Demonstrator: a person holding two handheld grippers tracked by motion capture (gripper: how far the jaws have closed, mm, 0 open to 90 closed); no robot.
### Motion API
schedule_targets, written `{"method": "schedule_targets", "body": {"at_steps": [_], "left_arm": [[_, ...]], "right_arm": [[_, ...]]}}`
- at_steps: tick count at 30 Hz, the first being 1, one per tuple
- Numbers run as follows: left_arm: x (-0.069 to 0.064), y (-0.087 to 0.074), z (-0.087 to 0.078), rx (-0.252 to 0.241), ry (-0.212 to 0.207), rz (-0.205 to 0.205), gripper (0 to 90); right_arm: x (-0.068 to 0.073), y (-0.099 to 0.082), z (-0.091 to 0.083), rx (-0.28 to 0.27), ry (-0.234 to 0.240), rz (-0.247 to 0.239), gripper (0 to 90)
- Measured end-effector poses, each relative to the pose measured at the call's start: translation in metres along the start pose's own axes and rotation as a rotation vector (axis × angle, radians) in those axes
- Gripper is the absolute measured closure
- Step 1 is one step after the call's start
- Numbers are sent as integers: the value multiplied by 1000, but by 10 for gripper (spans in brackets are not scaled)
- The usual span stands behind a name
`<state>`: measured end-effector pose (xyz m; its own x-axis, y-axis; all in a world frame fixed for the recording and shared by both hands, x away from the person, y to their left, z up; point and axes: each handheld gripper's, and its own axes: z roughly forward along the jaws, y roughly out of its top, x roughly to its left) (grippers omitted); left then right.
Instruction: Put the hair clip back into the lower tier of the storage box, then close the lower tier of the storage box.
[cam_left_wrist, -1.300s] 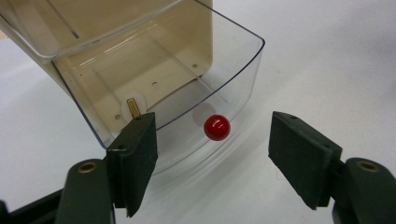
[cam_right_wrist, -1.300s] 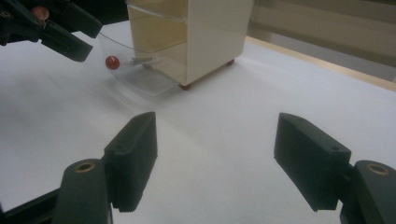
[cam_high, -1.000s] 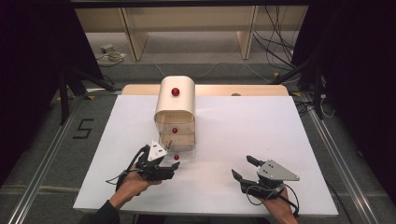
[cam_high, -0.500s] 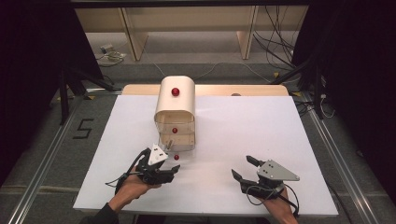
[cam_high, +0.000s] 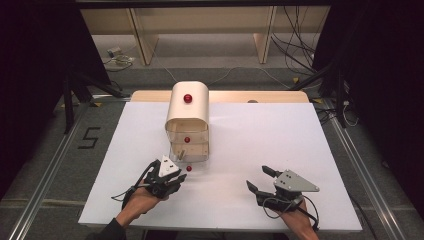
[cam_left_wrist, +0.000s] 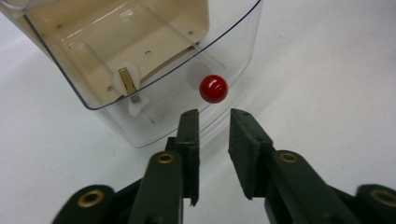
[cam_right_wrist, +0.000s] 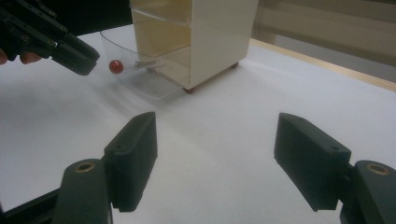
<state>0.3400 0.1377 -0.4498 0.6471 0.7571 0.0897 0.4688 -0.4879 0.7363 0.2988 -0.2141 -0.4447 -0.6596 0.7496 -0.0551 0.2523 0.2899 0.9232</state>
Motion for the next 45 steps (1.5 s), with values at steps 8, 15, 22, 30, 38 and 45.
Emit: {"method": "schedule_targets", "body": {"at_steps": [8,15,22,30,38,45], "left_arm": [[7,1,5,12,35,-13,864],[7,2,9,20,42,-16,889],[9,3,13,16,49,-11,889],[9,4,15,9,47,-6,889],[9,5,15,7,45,0,889],[9,5,16,3,51,2,888]], "right_arm": [[-1,-1,1,0,2,-1,310],[-1,-1,1,-1,4,0,310],[-1,-1,0,5,0,2,310],[0,-2,-3,12,-13,-1,310],[1,-2,-3,11,-16,-4,310],[1,-2,-3,12,-17,-5,310]]}}
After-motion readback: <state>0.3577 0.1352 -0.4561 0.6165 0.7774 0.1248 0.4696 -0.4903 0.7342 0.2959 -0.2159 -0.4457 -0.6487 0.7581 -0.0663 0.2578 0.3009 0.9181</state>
